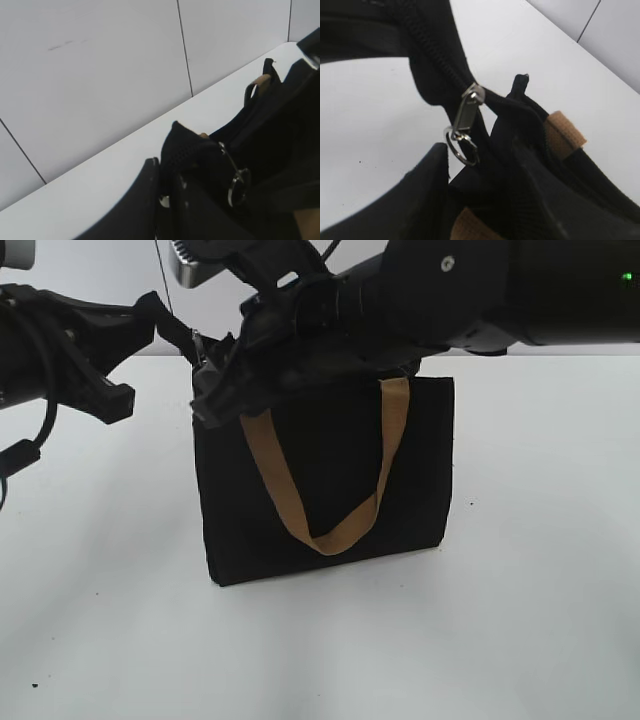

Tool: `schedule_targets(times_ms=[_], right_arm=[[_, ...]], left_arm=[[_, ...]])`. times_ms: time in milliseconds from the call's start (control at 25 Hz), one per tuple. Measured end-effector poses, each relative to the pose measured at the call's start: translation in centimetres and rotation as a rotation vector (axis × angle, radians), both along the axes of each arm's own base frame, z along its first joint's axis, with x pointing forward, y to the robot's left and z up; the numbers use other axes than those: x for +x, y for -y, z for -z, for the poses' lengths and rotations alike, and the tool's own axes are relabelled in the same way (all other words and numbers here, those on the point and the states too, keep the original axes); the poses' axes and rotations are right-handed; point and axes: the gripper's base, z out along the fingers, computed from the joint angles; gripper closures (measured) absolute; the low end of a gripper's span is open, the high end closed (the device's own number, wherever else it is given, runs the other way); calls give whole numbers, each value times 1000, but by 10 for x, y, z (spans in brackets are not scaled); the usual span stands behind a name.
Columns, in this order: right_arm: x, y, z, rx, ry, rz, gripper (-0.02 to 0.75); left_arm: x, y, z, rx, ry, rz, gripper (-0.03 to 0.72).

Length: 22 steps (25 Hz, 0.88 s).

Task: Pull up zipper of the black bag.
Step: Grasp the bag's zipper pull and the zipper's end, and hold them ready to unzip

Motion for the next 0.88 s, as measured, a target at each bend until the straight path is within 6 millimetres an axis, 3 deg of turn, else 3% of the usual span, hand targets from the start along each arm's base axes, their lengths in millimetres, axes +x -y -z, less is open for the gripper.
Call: schedule_targets(times_ms=[280,560,880], right_arm=[[1,-4,6,-26,-30,-26,503],[2,-4,6,-26,-26,-26,737],[0,-4,7,-35,-42,-36,751]], left_arm=[[0,0,0,0,-1,0,656],[0,0,0,0,-1,0,656],[0,-2,3,24,-30,-14,656]])
